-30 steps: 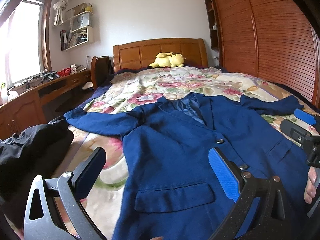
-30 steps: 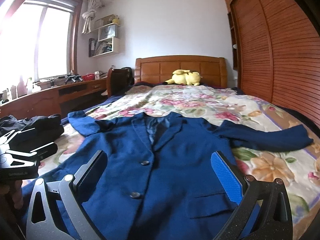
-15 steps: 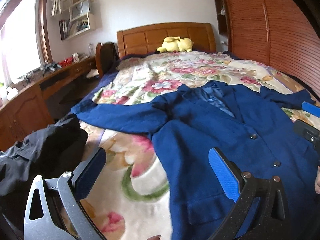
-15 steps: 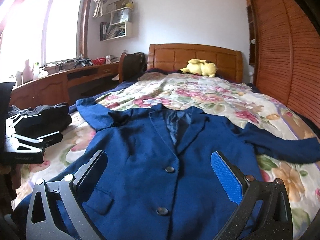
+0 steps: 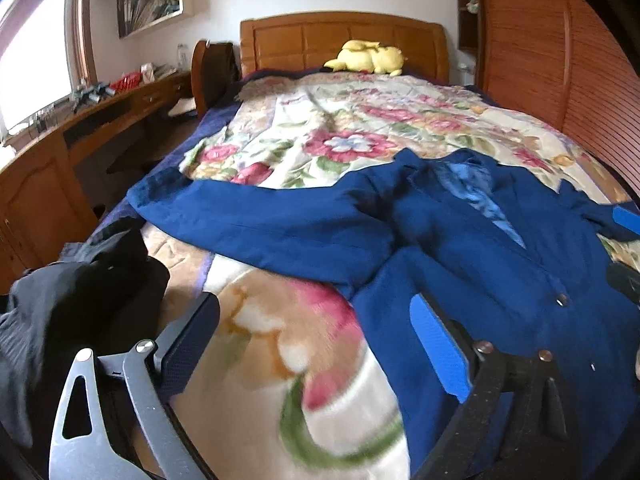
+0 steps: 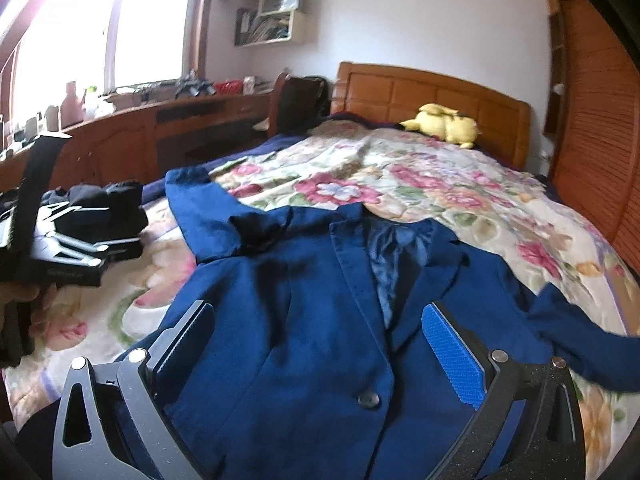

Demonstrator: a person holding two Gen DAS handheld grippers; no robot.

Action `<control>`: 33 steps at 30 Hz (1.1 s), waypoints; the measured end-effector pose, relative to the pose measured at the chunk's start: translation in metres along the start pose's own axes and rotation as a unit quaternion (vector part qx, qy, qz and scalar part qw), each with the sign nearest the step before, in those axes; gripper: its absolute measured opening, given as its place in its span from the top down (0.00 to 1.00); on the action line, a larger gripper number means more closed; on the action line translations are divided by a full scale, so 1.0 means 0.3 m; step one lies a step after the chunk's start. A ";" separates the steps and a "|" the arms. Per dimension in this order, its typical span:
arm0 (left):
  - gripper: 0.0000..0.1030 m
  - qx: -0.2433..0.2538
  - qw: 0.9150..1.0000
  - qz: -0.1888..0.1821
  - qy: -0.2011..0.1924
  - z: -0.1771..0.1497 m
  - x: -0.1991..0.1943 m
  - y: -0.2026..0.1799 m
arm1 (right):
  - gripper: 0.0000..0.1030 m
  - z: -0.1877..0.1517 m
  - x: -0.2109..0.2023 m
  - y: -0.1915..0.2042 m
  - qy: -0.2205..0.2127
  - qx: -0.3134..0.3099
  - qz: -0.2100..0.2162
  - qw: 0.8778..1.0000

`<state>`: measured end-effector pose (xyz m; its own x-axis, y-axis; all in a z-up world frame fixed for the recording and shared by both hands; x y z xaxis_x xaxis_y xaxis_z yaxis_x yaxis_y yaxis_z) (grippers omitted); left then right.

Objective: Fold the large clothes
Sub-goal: 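Reach the left tool to the jacket sleeve and close on it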

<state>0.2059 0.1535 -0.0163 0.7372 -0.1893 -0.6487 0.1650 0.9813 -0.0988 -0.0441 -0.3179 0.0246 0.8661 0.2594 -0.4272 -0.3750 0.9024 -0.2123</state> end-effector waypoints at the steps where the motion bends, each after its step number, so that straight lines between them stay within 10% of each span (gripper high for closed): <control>1: 0.10 -0.010 1.000 -0.003 0.002 0.012 0.024 0.018 | 0.00 0.014 0.023 0.007 0.004 -0.007 0.003 1.000; 29: 0.22 -0.154 0.983 0.020 0.097 0.054 0.446 0.252 | 0.00 -0.029 0.172 0.044 0.036 -0.011 0.066 0.997; 33: 0.47 -0.154 0.983 -0.002 0.097 0.058 0.457 0.247 | 0.00 -0.025 0.168 0.033 0.029 -0.008 0.062 0.998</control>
<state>0.3305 0.1996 -0.0993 0.5935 -0.2125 -0.7763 -0.0607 0.9499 -0.3065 -0.0065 -0.2985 -0.0057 0.7920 0.3482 -0.5015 -0.4843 0.8585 -0.1686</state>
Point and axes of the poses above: each gripper's, at about its wrist camera, not at the fingertips, and x roughly the way its jaws point, y to its left, z to its top, the point moved 5 cm from there along x, roughly the way its jaws point, and after that the axes turned 11 degrees about -z, right-handed, at the moved point
